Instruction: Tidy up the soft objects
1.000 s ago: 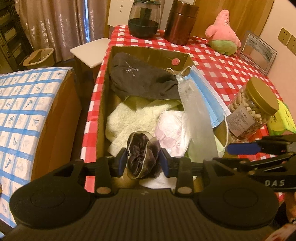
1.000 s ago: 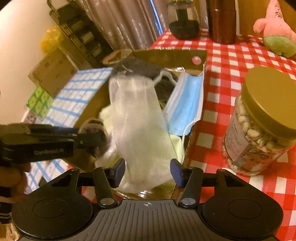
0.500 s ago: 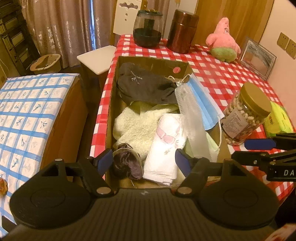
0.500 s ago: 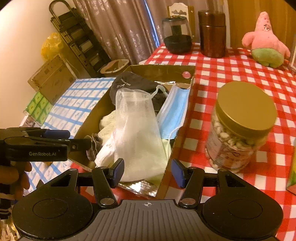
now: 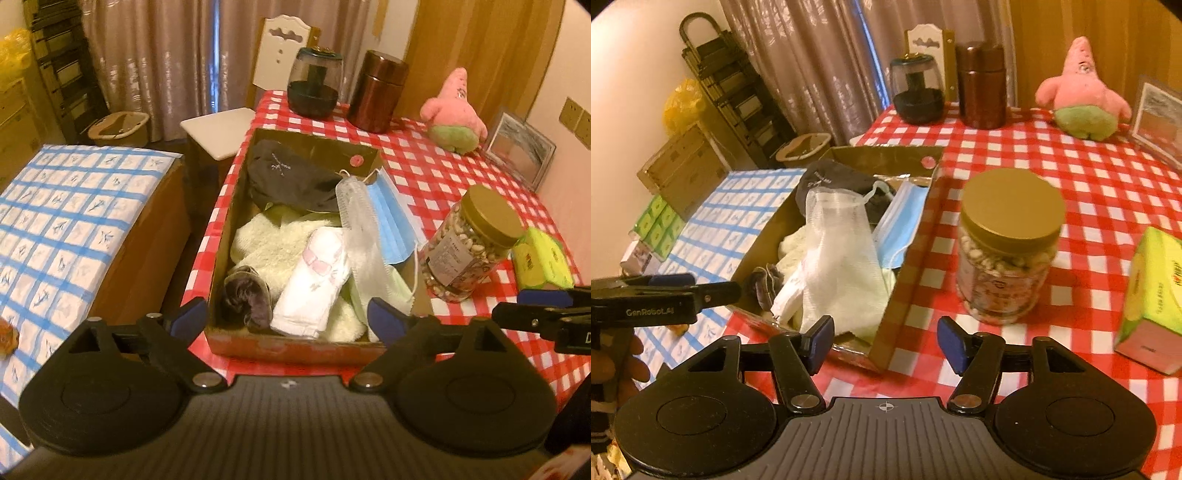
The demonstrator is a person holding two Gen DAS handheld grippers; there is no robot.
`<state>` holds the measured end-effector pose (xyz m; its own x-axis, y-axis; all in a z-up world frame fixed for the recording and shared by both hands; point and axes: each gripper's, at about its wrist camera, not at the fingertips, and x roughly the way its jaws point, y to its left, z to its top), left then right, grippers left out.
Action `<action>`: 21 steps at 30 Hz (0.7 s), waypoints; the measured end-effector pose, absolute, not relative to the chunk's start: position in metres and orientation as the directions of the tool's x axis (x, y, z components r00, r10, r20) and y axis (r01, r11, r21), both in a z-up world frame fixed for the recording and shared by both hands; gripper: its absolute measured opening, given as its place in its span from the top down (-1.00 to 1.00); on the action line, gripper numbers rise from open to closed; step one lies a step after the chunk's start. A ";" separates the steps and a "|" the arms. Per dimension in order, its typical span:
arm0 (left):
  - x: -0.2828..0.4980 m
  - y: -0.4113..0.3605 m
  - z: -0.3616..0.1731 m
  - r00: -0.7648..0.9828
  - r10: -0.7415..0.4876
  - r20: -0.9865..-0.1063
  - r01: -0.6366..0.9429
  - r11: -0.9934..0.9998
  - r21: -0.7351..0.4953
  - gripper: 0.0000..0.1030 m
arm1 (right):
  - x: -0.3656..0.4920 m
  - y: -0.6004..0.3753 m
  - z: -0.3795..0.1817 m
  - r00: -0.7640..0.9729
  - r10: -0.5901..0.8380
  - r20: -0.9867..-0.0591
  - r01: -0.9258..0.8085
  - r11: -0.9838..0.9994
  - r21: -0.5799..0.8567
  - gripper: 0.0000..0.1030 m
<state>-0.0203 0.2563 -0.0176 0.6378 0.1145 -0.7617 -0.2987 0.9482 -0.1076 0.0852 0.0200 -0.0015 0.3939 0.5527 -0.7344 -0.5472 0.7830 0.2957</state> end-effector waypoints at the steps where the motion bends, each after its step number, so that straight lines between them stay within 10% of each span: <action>1: -0.024 0.254 -0.016 0.642 0.115 -0.758 -0.302 0.947 -0.112 -0.85 | 0.083 0.016 0.000 0.399 0.551 -0.732 -0.544 0.786 0.295 -0.27; 21: -0.068 0.205 0.006 0.650 0.132 -0.748 -0.312 0.944 -0.104 -0.99 | 0.033 -0.031 0.031 0.495 0.533 -0.687 -0.519 0.815 0.259 -0.38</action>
<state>-0.0683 0.2047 0.0063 0.6501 0.1320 -0.7483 -0.3120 0.9443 -0.1044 0.0333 -0.0307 0.0309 0.4947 0.5326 -0.6867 -0.5185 0.8150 0.2586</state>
